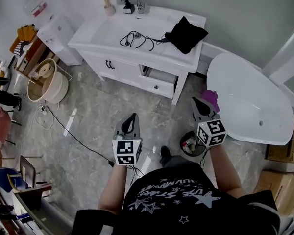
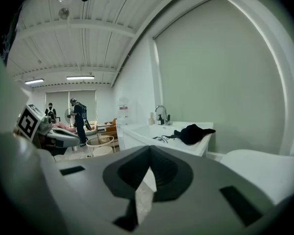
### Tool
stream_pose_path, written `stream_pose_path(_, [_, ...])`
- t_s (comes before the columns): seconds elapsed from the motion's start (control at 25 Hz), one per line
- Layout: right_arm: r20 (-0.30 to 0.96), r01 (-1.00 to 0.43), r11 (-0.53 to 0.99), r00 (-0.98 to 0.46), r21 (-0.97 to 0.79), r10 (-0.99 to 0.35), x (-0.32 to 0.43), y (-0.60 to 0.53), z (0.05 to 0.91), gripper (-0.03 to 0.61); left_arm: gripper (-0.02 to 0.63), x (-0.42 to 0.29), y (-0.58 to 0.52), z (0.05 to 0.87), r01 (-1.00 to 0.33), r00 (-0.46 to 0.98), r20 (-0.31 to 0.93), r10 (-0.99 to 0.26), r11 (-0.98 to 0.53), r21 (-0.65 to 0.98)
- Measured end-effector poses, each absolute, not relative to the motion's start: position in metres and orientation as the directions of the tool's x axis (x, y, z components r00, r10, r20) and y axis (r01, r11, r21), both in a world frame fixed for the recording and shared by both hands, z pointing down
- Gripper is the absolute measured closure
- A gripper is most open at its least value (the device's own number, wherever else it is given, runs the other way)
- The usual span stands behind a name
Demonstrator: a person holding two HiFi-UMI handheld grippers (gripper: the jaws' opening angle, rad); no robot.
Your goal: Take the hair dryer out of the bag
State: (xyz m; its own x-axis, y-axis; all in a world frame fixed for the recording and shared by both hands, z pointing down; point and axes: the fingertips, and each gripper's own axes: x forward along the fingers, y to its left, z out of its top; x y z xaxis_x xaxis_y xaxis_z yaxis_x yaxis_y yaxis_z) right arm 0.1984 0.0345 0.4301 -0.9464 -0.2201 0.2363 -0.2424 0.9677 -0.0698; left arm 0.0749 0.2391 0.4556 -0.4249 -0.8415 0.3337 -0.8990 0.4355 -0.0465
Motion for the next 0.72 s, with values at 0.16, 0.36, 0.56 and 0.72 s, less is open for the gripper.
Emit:
stream_pose_path(0.16, [0.227, -0.237, 0.969, -0.95, -0.075, -0.215, 0.173, 0.003, 0.428, 0.572, 0.603, 0.051, 0.207, 0.448, -0.896, -0.435, 0.323, -0.841, 0.44, -0.059])
stream_pose_path(0.36, [0.214, -0.248, 0.966, -0.95, -0.08, -0.226, 0.16, -0.029, 0.428, 0.572, 0.603, 0.031, 0.173, 0.442, -0.897, -0.436, 0.312, -0.844, 0.433, -0.083])
stream_pose_path(0.56, [0.216, -0.29, 0.952, -0.94, -0.102, -0.263, 0.163, -0.051, 0.431, 0.572, 0.603, 0.021, 0.151, 0.436, -0.907, -0.42, 0.311, -0.853, 0.41, -0.099])
stream_pose_path(0.72, [0.225, -0.318, 0.941, -0.931, -0.114, -0.287, 0.164, -0.059, 0.436, 0.572, 0.603, 0.013, 0.139, 0.434, -0.913, -0.407, 0.306, -0.861, 0.394, -0.104])
